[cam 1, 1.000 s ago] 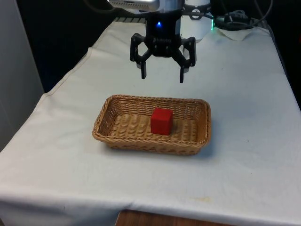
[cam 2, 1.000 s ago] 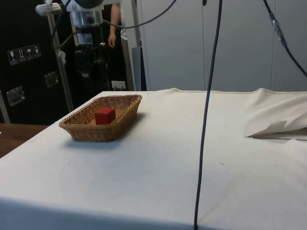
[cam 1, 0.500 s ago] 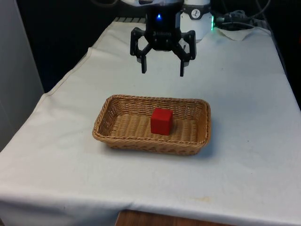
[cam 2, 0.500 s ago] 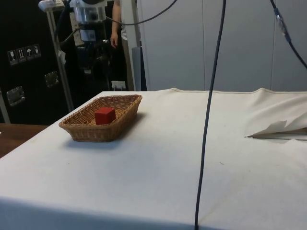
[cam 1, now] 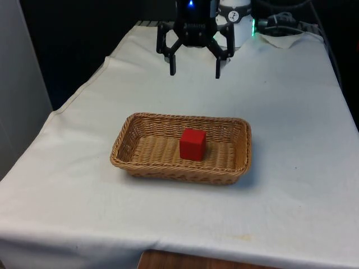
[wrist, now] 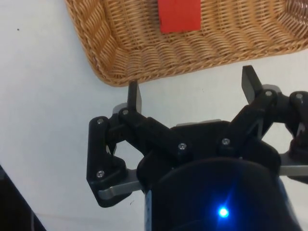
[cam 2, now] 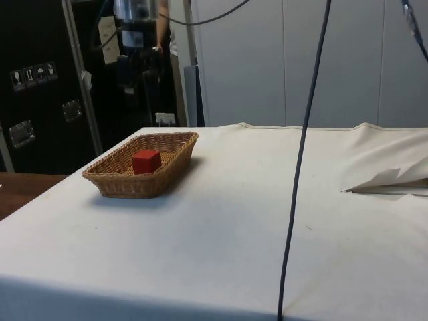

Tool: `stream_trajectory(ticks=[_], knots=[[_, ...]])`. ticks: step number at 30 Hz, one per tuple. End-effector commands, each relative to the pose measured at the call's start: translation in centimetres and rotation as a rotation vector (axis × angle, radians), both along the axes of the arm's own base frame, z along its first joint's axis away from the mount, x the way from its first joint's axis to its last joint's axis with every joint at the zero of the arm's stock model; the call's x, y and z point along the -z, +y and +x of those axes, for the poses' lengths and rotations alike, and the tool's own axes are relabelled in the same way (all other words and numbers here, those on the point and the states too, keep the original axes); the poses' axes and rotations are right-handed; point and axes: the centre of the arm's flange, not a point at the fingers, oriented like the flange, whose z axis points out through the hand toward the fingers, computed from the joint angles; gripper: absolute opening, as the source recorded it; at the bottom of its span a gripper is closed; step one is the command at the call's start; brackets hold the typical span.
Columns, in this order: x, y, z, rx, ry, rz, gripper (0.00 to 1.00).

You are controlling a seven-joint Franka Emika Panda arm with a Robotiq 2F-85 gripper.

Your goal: Pick up the cube and place it into the basket.

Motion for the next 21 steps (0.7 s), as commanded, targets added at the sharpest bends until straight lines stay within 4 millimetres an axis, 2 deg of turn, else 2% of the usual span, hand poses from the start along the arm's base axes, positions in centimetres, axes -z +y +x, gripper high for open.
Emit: stream_trajectory(ticks=[1,21], knots=[[-0.3,0.1,-0.2,-0.003,-0.017,-0.005,1.0],[-1.8,0.5,-4.1,-0.002,-0.112,0.011,1.0]])
